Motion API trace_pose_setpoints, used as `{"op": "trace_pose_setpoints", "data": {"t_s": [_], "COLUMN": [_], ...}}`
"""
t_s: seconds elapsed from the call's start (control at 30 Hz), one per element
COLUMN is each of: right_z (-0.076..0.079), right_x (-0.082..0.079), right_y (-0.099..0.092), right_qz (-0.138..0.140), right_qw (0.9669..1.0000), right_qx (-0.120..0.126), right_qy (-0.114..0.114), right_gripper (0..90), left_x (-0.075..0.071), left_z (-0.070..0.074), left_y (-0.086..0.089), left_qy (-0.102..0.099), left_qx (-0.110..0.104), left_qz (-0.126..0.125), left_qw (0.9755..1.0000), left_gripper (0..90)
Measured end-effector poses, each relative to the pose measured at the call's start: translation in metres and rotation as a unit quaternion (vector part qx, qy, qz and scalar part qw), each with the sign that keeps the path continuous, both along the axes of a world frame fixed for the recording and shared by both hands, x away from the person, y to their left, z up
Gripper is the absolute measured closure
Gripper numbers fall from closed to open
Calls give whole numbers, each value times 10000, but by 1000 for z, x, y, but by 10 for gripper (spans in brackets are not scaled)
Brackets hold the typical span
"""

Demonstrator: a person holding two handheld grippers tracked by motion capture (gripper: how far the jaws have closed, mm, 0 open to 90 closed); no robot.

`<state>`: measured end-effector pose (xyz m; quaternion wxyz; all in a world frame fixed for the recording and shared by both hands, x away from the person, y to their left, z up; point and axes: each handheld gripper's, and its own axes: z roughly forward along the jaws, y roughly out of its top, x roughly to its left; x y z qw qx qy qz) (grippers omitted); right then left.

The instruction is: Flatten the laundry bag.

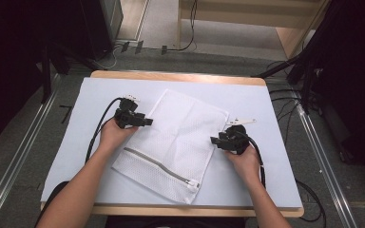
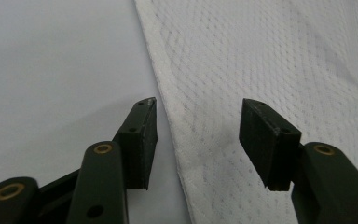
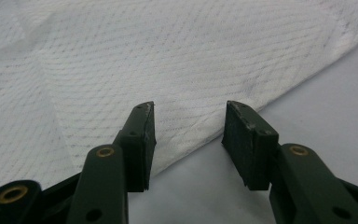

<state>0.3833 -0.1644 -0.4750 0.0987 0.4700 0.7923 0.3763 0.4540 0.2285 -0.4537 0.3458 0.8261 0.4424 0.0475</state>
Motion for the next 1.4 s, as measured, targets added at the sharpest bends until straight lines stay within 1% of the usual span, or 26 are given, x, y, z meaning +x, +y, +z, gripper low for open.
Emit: {"op": "trace_pose_setpoints", "data": {"t_s": [0.03,0.1,0.17,0.2,0.27,0.3,0.37,0.4,0.47,0.5,0.53,0.57,0.67,0.73,0.8,0.87,0.93,0.97,1.0,1.07,1.17,1.23,1.27,1.33,1.4], "right_z": [0,0,0,0,0,0,1,2,1,0,0,0,1,2,4,6,8,9,10,10,12,13,14,16,18], "right_x": [0,0,0,1,1,1,1,2,4,6,6,7,8,11,14,16,18,20,22,26,32,36,37,41,47], "right_y": [1,2,4,5,7,8,9,9,8,7,8,9,11,10,9,9,9,9,9,9,10,10,11,12,14], "right_qz": [-11,-23,-47,-66,-60,-54,-136,-158,-210,-167,-224,-246,-269,-304,-313,-337,-323,-344,-305,-267,-239,-219,-201,-153,-91], "right_qw": [10000,9999,9999,9999,9998,9996,9991,9989,9992,9996,9997,9997,9995,9993,9993,9993,9994,9993,9994,9995,9996,9997,9997,9998,9998], "right_qx": [-44,-107,-91,-104,-161,-242,-380,-411,-325,-209,-111,-84,-168,-68,-23,-29,-34,-30,-30,-26,-12,13,11,32,0], "right_qy": [-21,-62,-52,-32,-86,-109,-128,-137,-96,-58,-20,21,67,187,224,174,137,143,135,149,153,122,141,107,173], "right_gripper": [563,583,589,602,630,661,744,773,856,882,891,894,900,900,900,900,900,900,900,900,900,900,900,900,900], "left_x": [0,-1,-2,-3,-4,-4,-4,-3,-1,-1,-1,-1,0,0,-1,-3,-5,-6,-6,-8,-12,-15,-18,-21,-25], "left_z": [0,0,1,1,1,1,0,0,-1,-2,-2,-1,0,2,8,14,17,18,18,17,16,15,15,14,14], "left_y": [0,-1,-3,-4,-5,-6,-5,-4,-1,-1,0,0,-1,2,6,10,14,15,16,17,20,24,27,30,32], "left_qy": [71,83,149,179,187,159,137,187,274,291,281,283,327,342,270,185,137,150,160,184,204,240,229,226,219], "left_qx": [-34,-11,-10,-9,32,74,135,109,12,-32,-28,6,32,-91,-152,-262,-301,-356,-355,-282,-287,-388,-448,-462,-498], "left_qz": [-28,7,19,38,55,62,66,59,99,101,81,63,94,175,219,269,274,279,276,286,331,330,354,351,378], "left_qw": [10000,10000,9999,9998,9998,9998,9998,9997,9996,9995,9996,9996,9994,9992,9993,9991,9991,9989,9989,9990,9988,9984,9981,9981,9978], "left_gripper": [571,587,616,637,684,716,781,820,875,889,894,899,900,900,900,900,900,900,900,900,900,900,900,900,900]}}
